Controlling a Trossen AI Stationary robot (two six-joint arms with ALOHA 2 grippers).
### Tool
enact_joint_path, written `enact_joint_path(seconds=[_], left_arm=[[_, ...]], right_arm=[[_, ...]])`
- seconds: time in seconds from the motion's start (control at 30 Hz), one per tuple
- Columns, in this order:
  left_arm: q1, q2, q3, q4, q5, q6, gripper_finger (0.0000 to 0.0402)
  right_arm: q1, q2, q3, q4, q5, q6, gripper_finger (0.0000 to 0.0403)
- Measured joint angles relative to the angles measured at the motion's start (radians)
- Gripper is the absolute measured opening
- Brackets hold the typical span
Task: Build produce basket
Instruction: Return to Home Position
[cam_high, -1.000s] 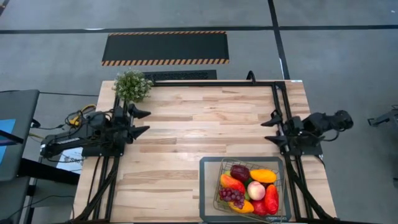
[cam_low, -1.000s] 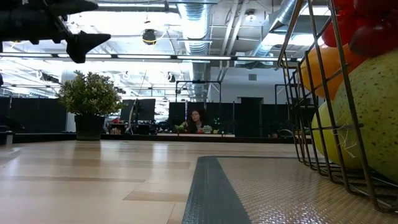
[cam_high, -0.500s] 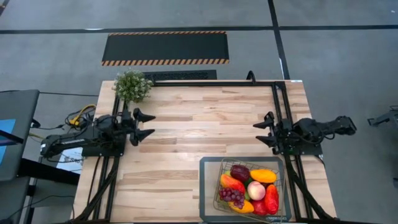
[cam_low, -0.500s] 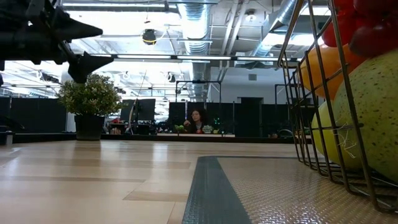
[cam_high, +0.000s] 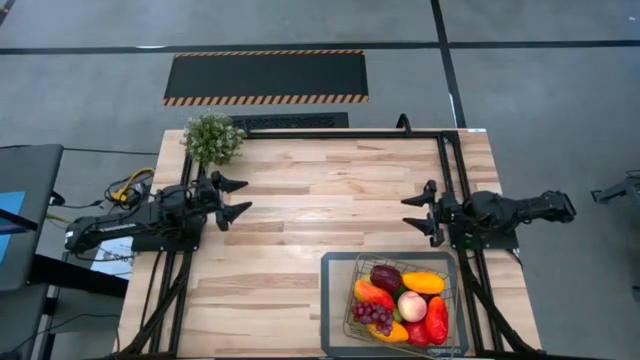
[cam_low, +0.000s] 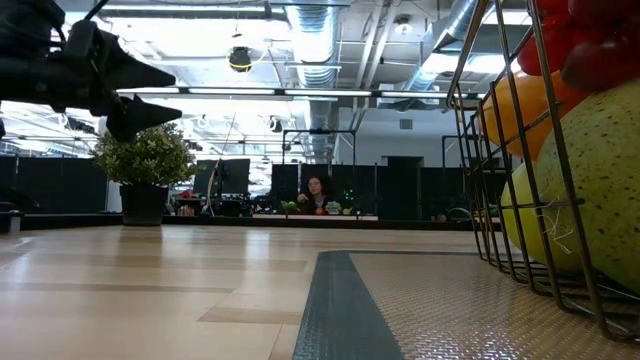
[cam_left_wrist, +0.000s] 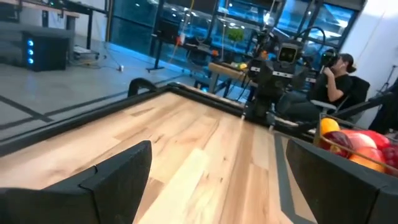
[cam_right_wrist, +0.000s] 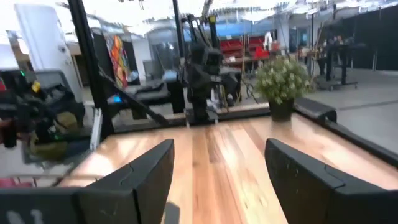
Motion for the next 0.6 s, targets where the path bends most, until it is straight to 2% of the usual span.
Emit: enact_joint_path(seconds=[0.1,0.6], left_arm=[[0.000,0.000,0.000,-0.002,0.009,-0.004,0.0360],[0.000,0.000,-0.002,-0.002,0.010,-0.044,0.0360]], right_arm=[[-0.004,0.000,0.000,-0.048,0.001,0.000,0.0270],[-0.003,0.003,0.000,-0.070,0.000,0.000,0.0270]])
